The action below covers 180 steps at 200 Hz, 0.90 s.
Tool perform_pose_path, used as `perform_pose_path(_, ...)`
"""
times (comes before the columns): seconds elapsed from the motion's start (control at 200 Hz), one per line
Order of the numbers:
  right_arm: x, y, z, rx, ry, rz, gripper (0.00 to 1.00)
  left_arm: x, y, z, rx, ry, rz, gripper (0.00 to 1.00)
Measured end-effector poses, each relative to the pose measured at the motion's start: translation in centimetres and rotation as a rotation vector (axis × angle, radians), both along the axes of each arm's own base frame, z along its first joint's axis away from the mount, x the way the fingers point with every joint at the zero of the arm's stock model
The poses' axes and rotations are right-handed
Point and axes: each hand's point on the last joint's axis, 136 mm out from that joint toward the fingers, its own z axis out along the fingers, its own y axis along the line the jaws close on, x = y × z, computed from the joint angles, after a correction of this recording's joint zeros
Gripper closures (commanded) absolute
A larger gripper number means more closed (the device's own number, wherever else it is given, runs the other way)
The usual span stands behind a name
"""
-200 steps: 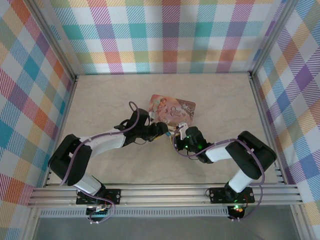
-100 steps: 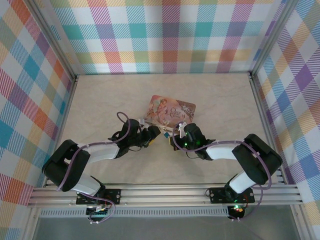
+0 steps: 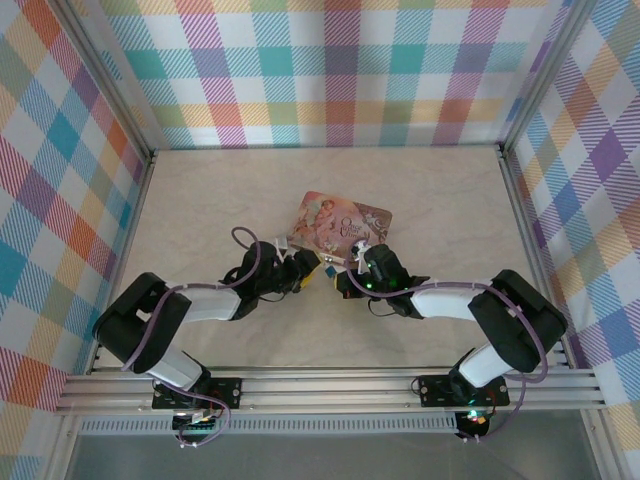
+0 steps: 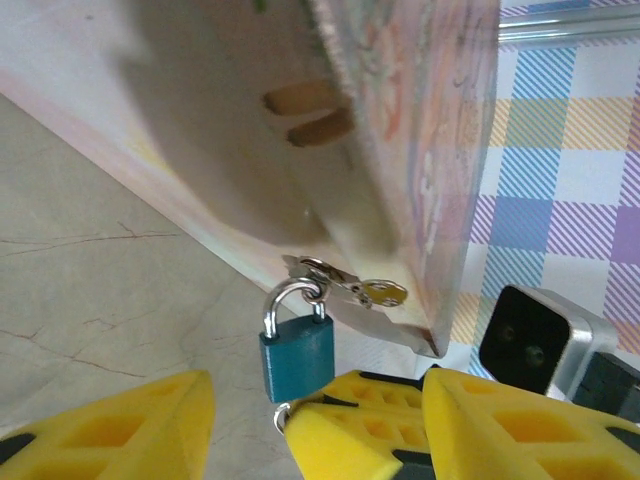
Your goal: Unlock the padlock with the key
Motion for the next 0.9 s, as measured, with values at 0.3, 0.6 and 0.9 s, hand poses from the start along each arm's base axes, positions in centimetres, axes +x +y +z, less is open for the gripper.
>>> perform_pose_path(0.3, 0.0, 0.4, 0.5, 0.046, 0.073, -0.039, 1.0, -0.1, -0.4, -1.7, 0.0, 0.042, -0.008, 0.49)
perform_pose_path(0.6, -0.1, 0.9, 1.0, 0.089, 0.136, -0.069, 1.0, -0.1, -1.5, -2.2, -0.028, 0.062, -0.027, 0.54)
perform_pose_path(0.9, -0.1, 1.1, 1.2, 0.113, 0.178, -0.092, 1.0, 0.1, -2.7, -1.9, -0.055, 0.056, -0.039, 0.62)
